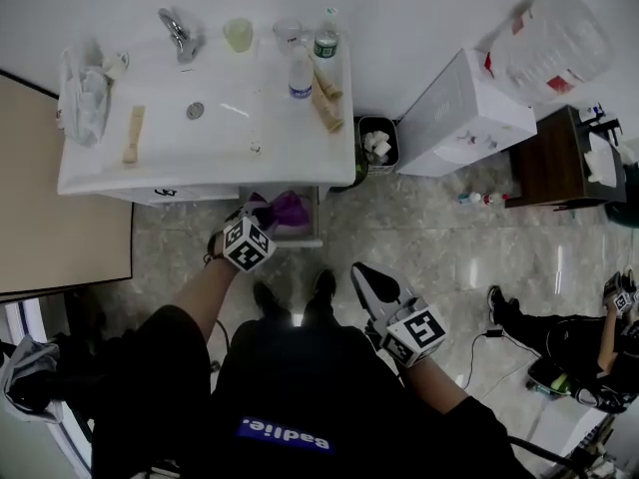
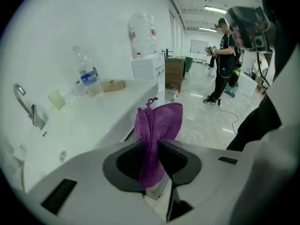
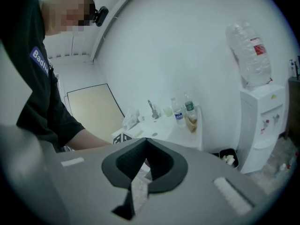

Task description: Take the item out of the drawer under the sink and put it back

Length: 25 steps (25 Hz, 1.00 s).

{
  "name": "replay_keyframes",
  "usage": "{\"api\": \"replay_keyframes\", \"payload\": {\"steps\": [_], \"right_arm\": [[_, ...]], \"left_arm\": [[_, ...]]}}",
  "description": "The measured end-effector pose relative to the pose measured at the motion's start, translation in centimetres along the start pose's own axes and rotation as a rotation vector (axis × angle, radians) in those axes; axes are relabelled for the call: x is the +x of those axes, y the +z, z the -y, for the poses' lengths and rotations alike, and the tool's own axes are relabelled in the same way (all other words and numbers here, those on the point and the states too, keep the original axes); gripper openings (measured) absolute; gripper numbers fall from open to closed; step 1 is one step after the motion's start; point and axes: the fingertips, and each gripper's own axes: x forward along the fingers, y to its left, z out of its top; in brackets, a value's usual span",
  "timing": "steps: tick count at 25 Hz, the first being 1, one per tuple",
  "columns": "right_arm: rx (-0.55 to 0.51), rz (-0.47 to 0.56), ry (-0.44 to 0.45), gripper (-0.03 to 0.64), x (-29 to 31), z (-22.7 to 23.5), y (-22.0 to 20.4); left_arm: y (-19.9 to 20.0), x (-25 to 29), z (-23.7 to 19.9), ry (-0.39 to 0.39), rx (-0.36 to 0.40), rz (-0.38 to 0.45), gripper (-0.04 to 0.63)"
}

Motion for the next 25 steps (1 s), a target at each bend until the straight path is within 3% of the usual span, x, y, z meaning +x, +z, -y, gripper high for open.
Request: {"api": "replay_keyframes", "payload": {"steps": [11, 18, 25], "right_arm": [[-0.057, 0.020, 0.002, 0.002, 1.2, -2.0, 2.9], [-0.059, 0.024, 0.031, 0.002, 2.0, -3.9, 3.4], [-0.068, 0.035, 0.087, 0.002, 3.0, -6.4, 4.5]], "left_arm": [[4.9, -12.9, 2.3, 0.043, -0.261, 0.321, 0.095], [7.9, -20.6, 4.0, 0.010, -0.390, 0.514, 0.095], [10.8, -28.1, 4.8, 0.001, -0.432, 0.685, 0.095]]}}
